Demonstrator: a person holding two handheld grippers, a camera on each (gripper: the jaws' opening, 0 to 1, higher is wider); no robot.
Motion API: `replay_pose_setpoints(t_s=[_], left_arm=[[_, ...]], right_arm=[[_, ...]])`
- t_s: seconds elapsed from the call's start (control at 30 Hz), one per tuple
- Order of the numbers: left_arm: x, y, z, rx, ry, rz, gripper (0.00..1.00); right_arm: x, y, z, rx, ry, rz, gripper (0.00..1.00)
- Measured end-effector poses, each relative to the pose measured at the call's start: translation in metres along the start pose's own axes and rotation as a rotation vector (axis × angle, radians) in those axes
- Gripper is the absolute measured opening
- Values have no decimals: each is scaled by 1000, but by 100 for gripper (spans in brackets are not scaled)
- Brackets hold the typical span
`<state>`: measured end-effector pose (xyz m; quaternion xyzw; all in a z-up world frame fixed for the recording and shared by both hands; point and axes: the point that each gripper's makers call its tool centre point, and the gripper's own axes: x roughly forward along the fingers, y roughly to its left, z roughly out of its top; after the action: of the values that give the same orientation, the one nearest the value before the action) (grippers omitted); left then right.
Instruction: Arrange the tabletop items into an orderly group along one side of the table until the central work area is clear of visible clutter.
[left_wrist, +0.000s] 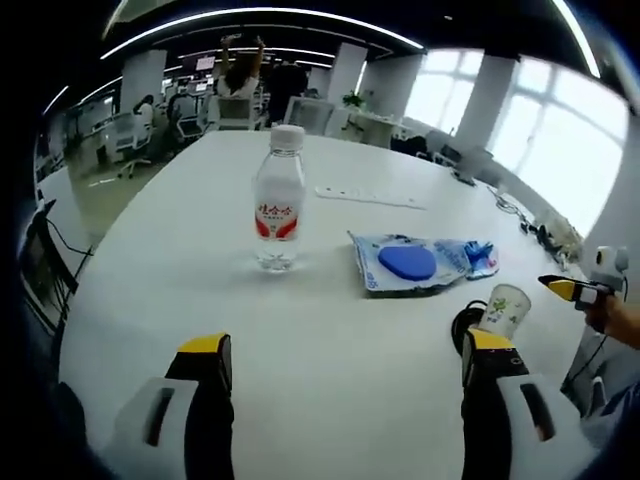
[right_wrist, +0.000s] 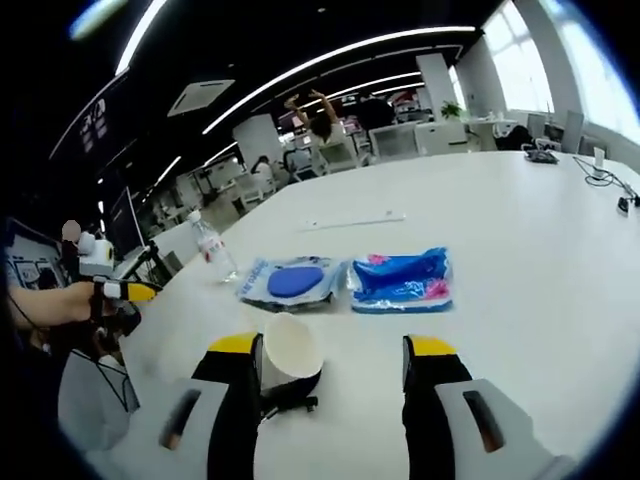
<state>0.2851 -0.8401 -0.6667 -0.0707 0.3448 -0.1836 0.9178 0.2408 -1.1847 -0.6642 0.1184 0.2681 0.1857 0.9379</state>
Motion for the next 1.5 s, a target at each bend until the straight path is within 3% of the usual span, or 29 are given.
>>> replay_pose_setpoints(t_s=[0.23,0.43,0.63,0.73,0.9,1.1,1.23,1.5], left_arm=[[-2,-1,-6,-4,23,-2,89],[-4,-7,-8,-16,6,-21,90],[-12,-14,-8,50,12,-37,91],[-23,-27,-9,91,-7,-69,92],[-33,-44,-25,139,26,-119,93],[-43,-48,-35,119,19,-125,92],[-48,-47,-40,97,23,-117,90],[-58,-46,-51,68,24,-96,88]], right_arm=[[4,-1,-1,-7,29,11,53],[7,7,2,-14,30,41,53],[15,22,4,-13,43,94,49],[21,31,5,-29,49,123,47],[32,37,-3,-48,100,154,46],[40,48,-11,-53,144,203,41],[45,50,-20,-62,207,215,36],[50,57,-26,-66,256,259,29]])
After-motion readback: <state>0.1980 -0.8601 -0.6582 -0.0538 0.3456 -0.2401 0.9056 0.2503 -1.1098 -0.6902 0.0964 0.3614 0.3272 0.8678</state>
